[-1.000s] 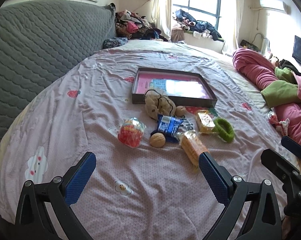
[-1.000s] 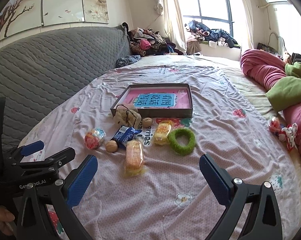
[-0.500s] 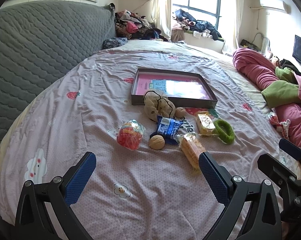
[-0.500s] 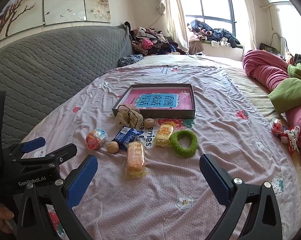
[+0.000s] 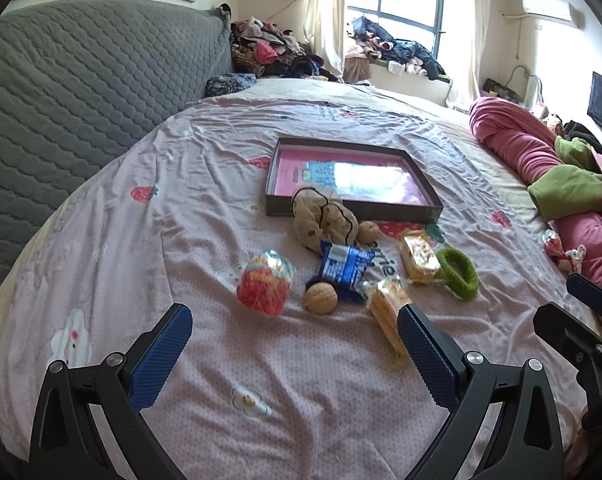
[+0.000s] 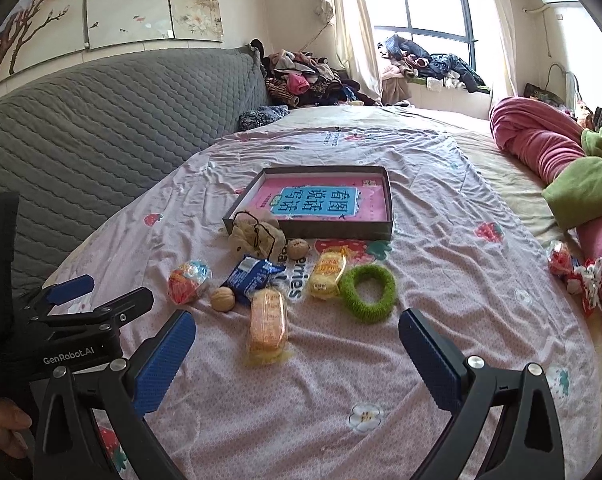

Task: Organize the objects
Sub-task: 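Move both tools toward the snacks in front of the pink tray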

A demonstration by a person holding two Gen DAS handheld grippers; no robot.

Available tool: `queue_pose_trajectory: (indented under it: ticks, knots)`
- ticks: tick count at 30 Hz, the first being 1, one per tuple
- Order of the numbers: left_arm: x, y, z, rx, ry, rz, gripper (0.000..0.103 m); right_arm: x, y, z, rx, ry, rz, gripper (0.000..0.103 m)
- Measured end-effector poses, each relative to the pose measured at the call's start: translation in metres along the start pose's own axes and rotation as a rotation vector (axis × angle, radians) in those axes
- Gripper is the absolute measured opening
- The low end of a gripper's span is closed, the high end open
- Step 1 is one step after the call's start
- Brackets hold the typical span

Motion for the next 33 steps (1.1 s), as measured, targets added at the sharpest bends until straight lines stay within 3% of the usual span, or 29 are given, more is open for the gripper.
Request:
queue_pose_trajectory:
  ticks: [11, 21, 25, 33]
  knots:
    - [0.009, 0.041, -0.01, 0.011, -0.007, 0.029, 0.102, 0.013, 0.035, -0.005, -0.007, 0.014, 0.027, 0.103]
    - [0.021, 0.068, -0.029, 0.016, -0.002, 0.037, 0.102, 0.027, 0.063, -0.036, -0.036, 0.05, 0.06, 0.103]
    - [0.029, 0.067, -0.034, 0.023, 0.01, 0.039, 0.102, 0.037, 0.064, -0.047, -0.054, 0.05, 0.059, 0.103]
    - [0.062, 0.043, -0.041, 0.043, 0.008, -0.021, 0.102, 0.067, 0.034, -0.059, -0.069, 0.039, -0.024, 0.103]
Point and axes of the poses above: each gripper's, at about its wrist camera, not at the fingertips, and x roughly the way its jaws point, z to its right, y to its top, the point moved 3 cm from there along x, roughly the way its jaws point, and after that the axes turned 8 degrees about z, right-handed, at the moved point
